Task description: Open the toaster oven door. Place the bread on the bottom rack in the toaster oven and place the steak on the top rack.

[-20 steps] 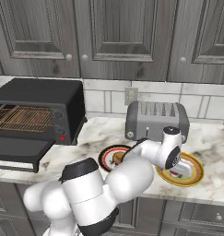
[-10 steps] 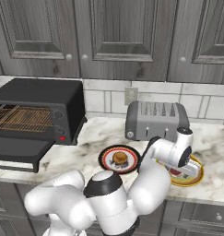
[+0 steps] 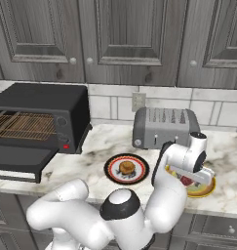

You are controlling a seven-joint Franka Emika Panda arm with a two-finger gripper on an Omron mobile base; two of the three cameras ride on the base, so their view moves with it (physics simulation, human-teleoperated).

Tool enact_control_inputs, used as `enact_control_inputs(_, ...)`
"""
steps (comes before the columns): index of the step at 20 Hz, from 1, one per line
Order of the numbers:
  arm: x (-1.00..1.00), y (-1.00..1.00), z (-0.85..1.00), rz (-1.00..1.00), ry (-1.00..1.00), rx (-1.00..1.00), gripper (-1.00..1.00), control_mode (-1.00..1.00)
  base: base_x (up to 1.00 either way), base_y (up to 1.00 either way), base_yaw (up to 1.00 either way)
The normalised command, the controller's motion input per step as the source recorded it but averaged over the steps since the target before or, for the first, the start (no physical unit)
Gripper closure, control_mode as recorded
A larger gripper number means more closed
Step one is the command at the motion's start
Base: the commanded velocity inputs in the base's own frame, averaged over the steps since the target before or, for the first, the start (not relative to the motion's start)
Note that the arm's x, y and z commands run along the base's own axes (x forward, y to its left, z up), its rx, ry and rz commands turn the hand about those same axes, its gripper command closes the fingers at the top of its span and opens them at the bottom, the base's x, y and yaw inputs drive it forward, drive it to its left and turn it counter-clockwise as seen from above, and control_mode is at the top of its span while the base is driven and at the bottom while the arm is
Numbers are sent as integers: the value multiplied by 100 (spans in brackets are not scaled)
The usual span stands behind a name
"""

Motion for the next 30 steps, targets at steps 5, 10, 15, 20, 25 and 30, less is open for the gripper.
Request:
enact_control_inputs(5, 0, 0, -41, 1, 2, 0, 100, -100, 0, 0, 0)
enact_control_inputs(10, -2, 2, -6, 0, 6, -2, 100, -100, 0, 0, 0)
enact_control_inputs(15, -43, 4, 75, 2, 0, 0, 100, -100, 0, 0, 0)
enact_control_inputs(20, -83, 81, 38, 21, 0, -7, 100, -100, 0, 0, 0)
enact_control_inputs(25, -64, 100, 64, 27, -9, -16, 100, -100, 0, 0, 0)
enact_control_inputs(30, -56, 100, 67, 27, -3, -13, 100, -100, 0, 0, 0)
